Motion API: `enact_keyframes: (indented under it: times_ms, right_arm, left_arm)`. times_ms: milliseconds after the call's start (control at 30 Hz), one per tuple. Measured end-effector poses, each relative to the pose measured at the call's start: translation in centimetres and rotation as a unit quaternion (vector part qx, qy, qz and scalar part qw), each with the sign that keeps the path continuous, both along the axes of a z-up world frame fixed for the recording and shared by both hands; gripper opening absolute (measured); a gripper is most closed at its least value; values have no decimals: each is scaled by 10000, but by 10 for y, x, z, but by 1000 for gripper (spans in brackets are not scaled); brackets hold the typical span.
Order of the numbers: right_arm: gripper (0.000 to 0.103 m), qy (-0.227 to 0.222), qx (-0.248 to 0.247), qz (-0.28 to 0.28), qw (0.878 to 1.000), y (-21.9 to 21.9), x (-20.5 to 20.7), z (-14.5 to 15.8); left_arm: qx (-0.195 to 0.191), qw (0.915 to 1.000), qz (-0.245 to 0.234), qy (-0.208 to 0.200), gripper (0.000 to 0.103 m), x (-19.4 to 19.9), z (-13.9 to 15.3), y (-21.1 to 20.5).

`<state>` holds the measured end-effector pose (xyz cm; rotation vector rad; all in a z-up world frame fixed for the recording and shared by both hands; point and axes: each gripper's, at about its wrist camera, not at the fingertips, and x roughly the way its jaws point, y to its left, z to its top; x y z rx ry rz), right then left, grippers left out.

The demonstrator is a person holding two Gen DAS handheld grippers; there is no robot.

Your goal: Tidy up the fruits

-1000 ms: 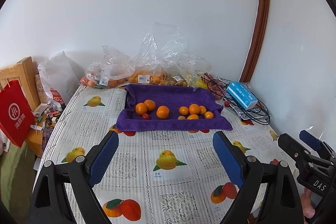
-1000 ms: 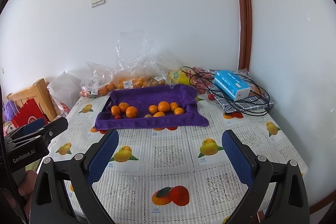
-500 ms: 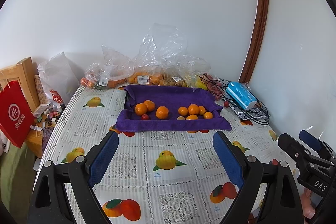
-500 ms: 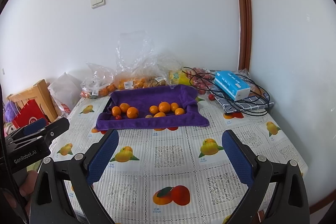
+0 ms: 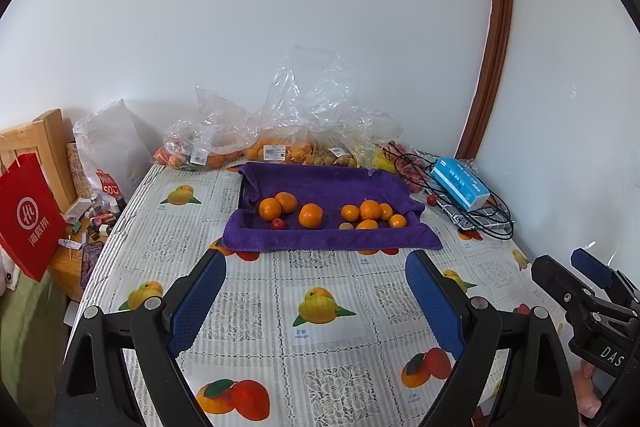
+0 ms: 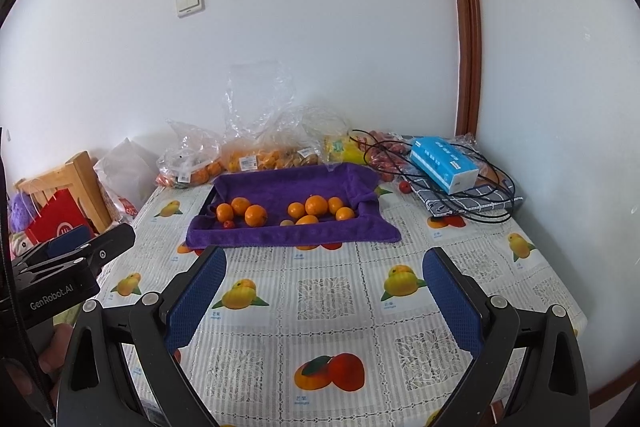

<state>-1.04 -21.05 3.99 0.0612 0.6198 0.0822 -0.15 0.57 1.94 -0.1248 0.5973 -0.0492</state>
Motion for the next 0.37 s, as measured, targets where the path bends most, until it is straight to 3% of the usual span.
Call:
enact_keyframes:
  times_ms: [367]
  right_arm:
    - [98, -9, 0, 27, 10000, 4, 1, 1]
  left_arm:
    - [-37, 10000, 16, 5, 91, 2, 0, 0]
